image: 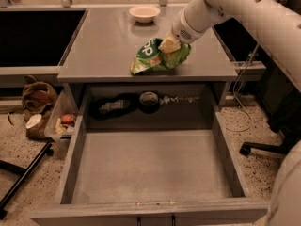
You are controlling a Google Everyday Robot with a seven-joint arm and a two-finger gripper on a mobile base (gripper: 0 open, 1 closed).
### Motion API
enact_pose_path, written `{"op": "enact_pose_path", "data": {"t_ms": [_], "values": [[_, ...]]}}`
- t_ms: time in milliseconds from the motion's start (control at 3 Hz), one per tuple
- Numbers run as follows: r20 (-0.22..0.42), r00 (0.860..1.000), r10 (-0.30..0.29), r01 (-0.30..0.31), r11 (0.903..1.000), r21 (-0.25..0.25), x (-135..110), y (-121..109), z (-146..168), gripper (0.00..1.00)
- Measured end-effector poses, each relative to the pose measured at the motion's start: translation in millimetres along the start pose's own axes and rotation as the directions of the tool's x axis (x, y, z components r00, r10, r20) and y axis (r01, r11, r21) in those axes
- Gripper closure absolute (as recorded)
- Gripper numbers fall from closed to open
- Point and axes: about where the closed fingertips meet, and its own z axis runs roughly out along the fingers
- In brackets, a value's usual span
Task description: Pick green rice chip bag from top drawer and place on counter
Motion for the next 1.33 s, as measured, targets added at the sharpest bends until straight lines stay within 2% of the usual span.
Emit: {"op": "enact_pose_path", "data": {"t_ms": [1000, 1333], "values": [[0.000, 1.000, 0.000, 0.000, 1.0000, 0.000, 0.0, 0.1, 0.2, 0.10], [0.000, 1.000, 0.000, 0.000, 1.0000, 0.000, 0.0, 0.1, 0.2, 0.00]]}}
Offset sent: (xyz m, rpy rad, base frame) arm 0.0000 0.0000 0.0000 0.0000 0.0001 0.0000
